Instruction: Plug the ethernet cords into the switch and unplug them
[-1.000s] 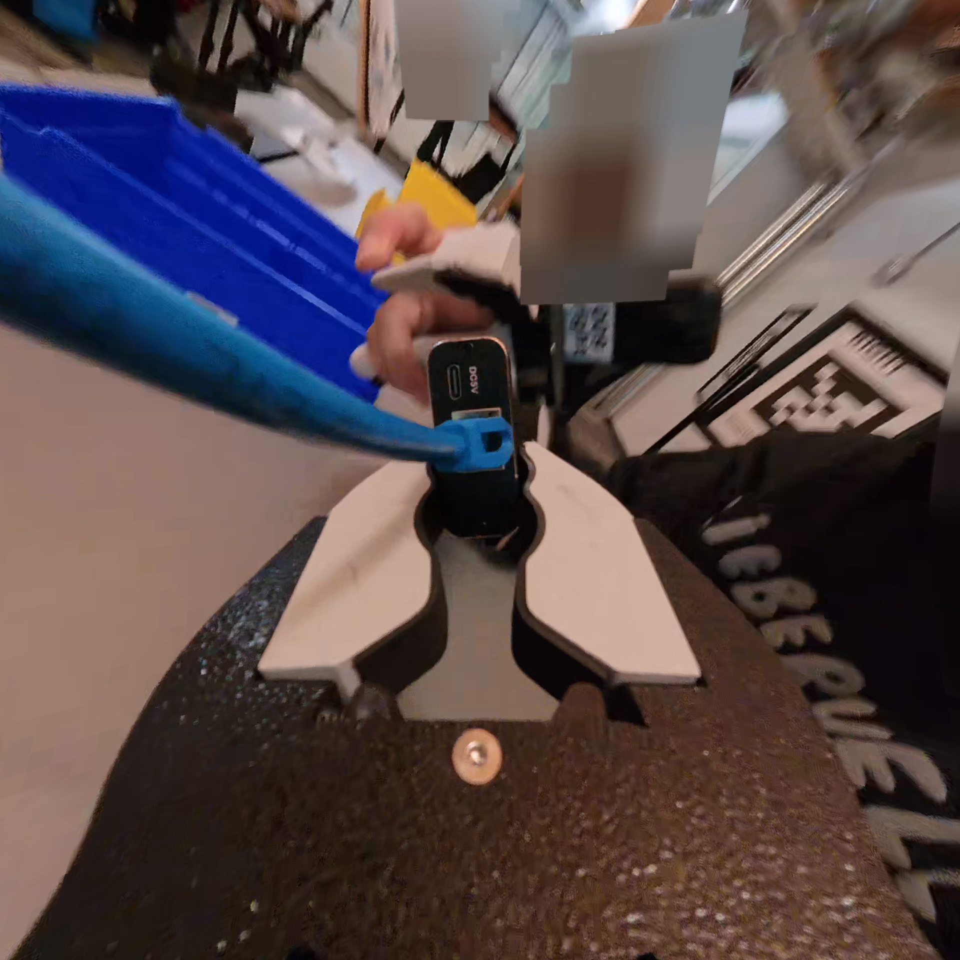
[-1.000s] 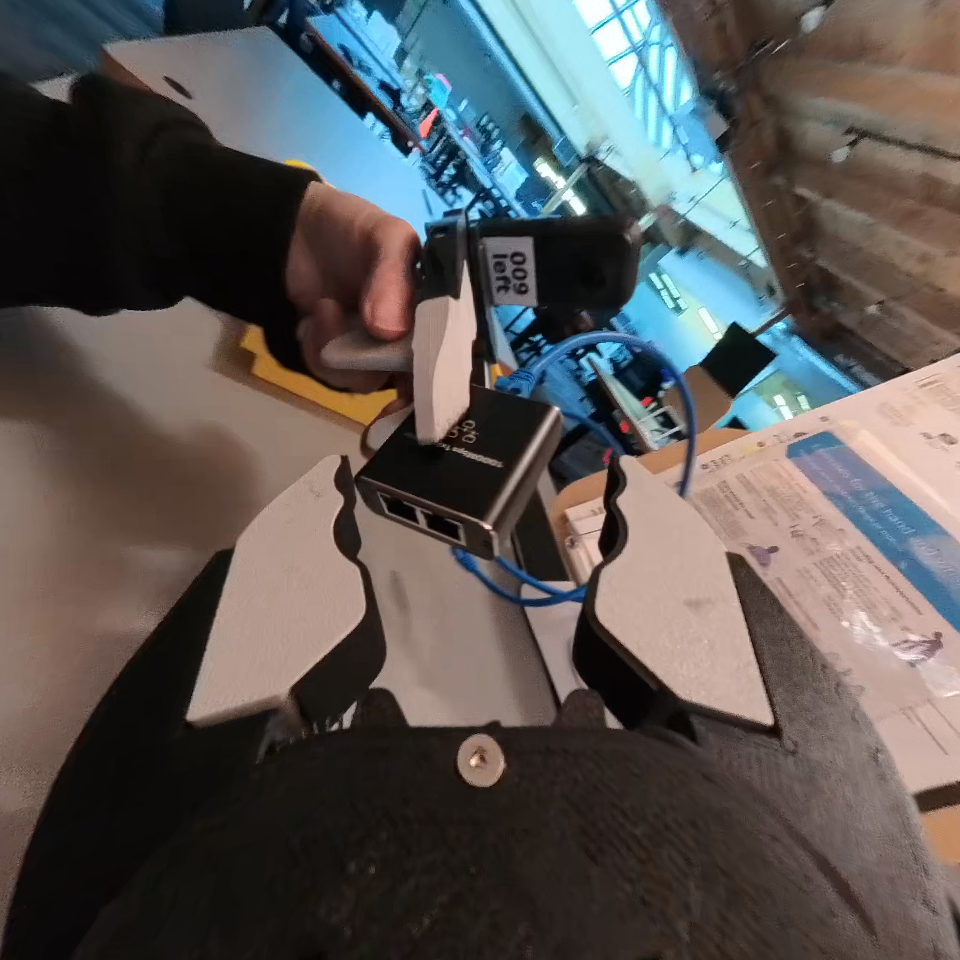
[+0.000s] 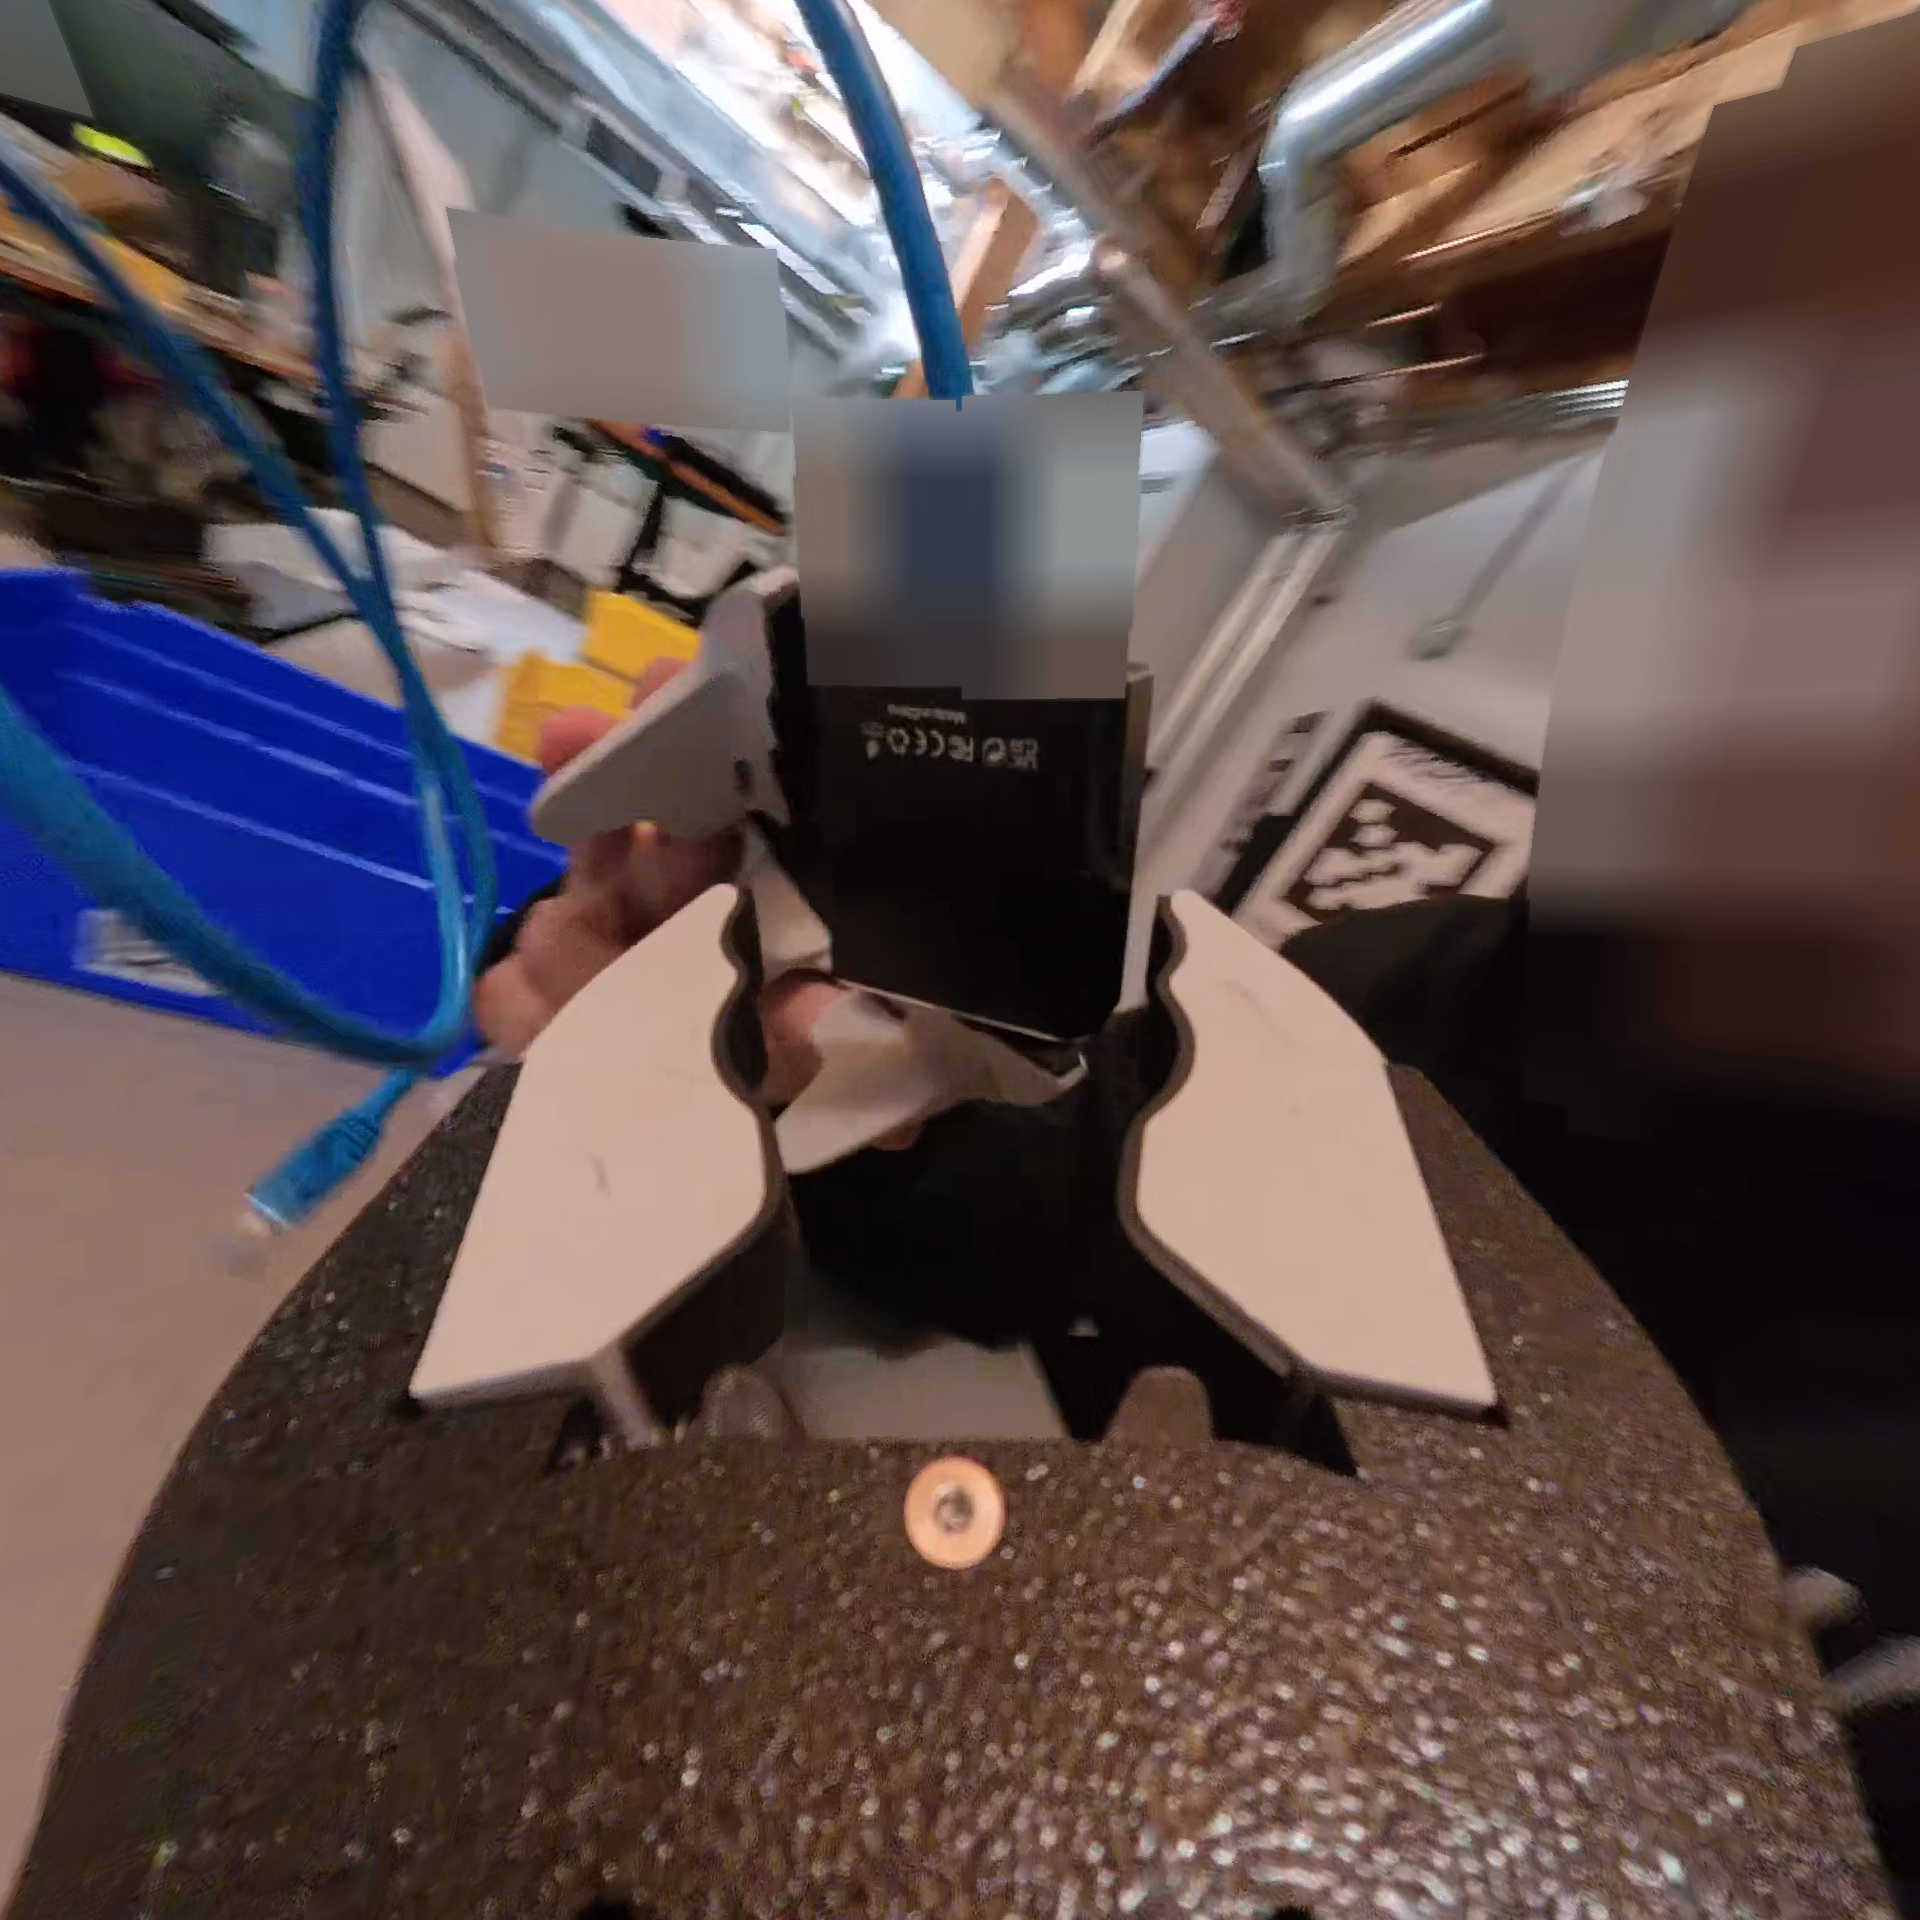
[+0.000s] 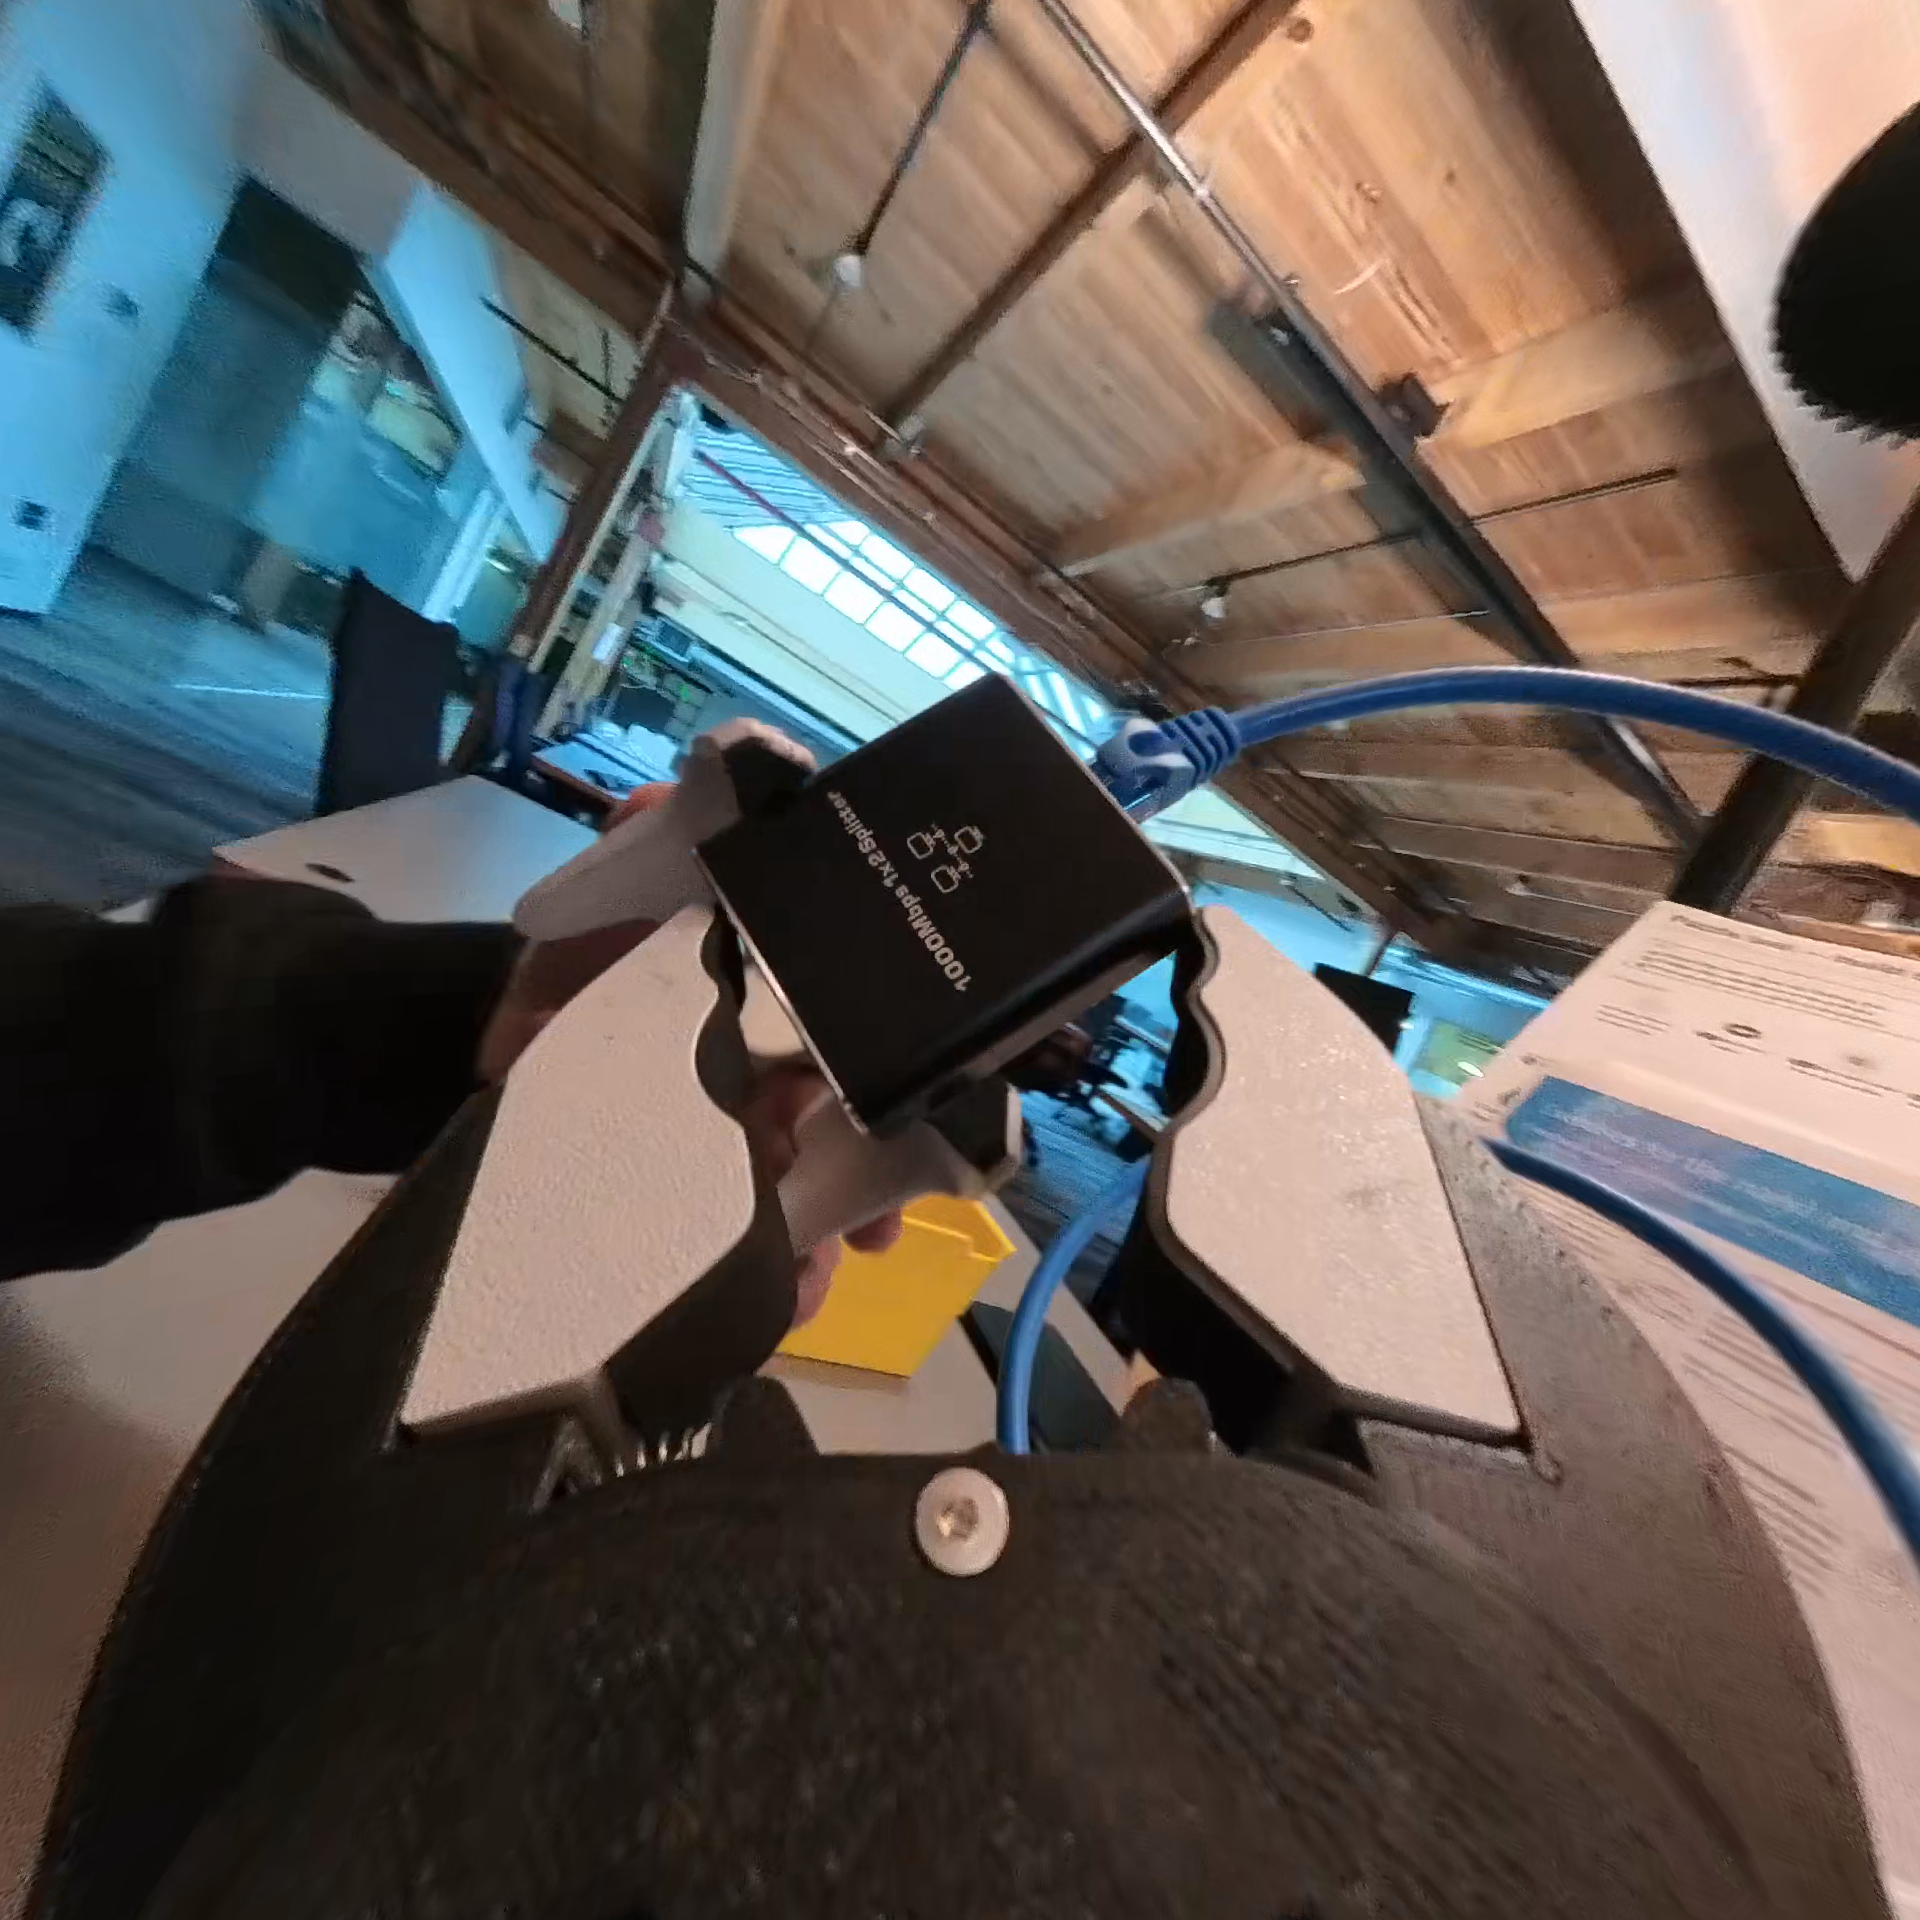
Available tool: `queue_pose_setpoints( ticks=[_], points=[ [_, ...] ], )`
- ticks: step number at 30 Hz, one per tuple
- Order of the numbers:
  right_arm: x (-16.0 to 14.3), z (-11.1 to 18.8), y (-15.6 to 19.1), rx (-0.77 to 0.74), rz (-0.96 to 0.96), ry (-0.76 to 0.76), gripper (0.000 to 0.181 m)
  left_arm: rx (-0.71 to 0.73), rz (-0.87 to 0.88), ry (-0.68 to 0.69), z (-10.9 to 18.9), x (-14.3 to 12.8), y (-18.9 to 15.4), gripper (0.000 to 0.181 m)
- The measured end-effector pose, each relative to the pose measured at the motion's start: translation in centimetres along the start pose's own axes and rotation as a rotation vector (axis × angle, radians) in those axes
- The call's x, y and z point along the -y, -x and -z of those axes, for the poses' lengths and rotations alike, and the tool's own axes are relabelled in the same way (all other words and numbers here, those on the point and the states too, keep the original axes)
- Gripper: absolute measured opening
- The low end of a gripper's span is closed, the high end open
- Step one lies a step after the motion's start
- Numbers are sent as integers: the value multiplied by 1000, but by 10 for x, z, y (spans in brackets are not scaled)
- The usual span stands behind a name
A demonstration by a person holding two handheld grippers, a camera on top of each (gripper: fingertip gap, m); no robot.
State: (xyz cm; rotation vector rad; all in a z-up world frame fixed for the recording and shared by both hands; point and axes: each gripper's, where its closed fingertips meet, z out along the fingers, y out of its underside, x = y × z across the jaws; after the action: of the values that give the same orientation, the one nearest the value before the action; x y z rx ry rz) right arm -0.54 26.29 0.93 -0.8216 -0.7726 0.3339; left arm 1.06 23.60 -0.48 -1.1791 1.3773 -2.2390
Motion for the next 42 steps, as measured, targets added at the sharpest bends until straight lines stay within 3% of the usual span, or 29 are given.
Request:
queue_pose_setpoints(
  ticks=[5, 8, 11, 14, 16, 20, 23, 26, 30, 33, 37, 39, 42],
  points=[
    [0, -3, 20, 114, -32, -24, 79, -286, 79, -1, -11, -11, -20, 65],
    [-2, -1, 19, 131, -45, -9, 80, -318, 22, -39, -14, -9, -22, 63],
    [-18, 5, 13, 128, -4, 138, 81, -206, -56, -16, -14, -12, -7, 63],
    [-34, 21, 16, 219, -119, 288, 92, 55, -205, 14, -10, -9, 19, 63],
    [-38, 28, 12, 236, -255, 343, 97, 289, -308, 104, 2, -9, 39, 63],
    [-31, 27, -5, 157, -400, 288, 93, 631, -564, 388, 30, -20, 63, 63],
    [-37, 23, 11, 228, -428, 313, 86, 649, -603, 517, 28, -33, 62, 63],
    [-42, 22, 21, 273, -346, 317, 62, 613, -581, 591, 25, -47, 62, 63],
    [-46, 23, 24, 292, -311, 353, 62, 641, -601, 664, 31, -53, 65, 63],
    [-33, 23, 15, 260, -304, 250, 62, 630, -685, 600, 25, -43, 61, 63],
    [-10, 23, -2, 178, -303, 109, 62, 586, -663, 381, 16, -18, 46, 67],
    [5, 26, -20, 83, -298, 9, 61, 523, -557, 237, 15, -5, 37, 79],
    [18, 34, -34, 10, -275, -101, 61, 261, -245, -33, 16, 17, 14, 74]
  ],
)
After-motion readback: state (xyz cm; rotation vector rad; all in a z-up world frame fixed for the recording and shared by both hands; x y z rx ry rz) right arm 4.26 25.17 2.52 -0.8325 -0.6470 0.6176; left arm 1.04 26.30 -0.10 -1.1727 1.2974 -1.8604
